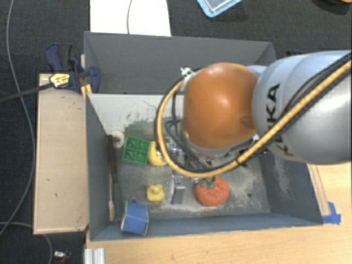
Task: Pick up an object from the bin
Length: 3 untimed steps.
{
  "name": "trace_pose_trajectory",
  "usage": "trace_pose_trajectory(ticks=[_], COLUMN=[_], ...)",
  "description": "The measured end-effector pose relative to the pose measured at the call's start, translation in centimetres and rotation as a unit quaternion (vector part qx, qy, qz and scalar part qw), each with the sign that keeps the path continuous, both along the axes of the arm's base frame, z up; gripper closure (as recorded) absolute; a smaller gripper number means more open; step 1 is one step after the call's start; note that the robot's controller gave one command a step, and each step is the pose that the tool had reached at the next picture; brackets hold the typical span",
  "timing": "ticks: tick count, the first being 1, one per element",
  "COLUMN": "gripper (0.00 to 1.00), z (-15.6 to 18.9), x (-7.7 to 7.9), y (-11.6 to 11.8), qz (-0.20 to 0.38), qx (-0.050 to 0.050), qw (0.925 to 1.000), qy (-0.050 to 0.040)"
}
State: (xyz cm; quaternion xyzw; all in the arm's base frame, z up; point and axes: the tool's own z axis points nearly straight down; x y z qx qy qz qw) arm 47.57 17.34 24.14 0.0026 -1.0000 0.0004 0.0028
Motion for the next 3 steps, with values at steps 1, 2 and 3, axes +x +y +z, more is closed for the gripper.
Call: trace_pose_trajectory(ticks=[1,2,3], gripper=[0.00,0.00,0.00], z=[0.4,-4.9,-7.7], x=[0.2,1.0,0.7], y=[-0.1,-2.1,-6.2], qz=[-0.003,0.032,0.010], qx=[0.001,0.002,0.003], qw=[1.0000,0.9995,0.9999], qy=[-0.0039,-0.0062,-0.0077])
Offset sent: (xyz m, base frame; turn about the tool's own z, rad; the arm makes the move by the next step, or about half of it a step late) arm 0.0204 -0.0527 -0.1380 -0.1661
